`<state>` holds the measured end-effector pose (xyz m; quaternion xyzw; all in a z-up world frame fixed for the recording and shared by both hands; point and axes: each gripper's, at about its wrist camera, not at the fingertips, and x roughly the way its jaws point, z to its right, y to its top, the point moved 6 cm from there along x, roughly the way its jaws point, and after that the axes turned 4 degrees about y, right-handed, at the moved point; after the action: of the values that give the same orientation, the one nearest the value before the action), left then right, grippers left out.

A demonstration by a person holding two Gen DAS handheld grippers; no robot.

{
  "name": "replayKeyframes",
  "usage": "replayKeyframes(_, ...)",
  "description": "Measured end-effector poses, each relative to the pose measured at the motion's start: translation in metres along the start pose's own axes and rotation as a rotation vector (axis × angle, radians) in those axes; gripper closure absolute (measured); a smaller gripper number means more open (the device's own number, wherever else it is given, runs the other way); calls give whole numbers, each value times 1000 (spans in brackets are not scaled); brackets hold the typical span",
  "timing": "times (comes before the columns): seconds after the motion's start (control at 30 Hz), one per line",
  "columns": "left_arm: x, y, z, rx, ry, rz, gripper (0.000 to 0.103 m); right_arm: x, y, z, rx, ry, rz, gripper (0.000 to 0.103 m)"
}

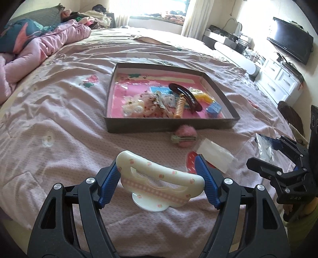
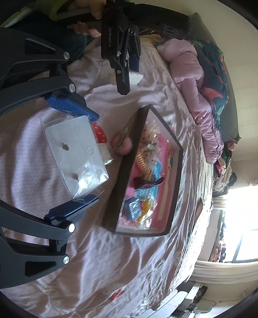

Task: Organize jewelry
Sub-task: 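Carry the claw clip and earring packet over the tray and open both tools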

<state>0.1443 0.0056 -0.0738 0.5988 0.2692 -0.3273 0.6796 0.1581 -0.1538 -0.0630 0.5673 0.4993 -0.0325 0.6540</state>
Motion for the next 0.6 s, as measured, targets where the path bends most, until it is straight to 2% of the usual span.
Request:
replayKeyframes(0.3,8,30,-21,-31,19,16,39,19,38,8,-12,-4,27,30)
replayKeyframes(0.6,31,63,-26,-28,27,12,39,42,62,39,15,-56,26,30)
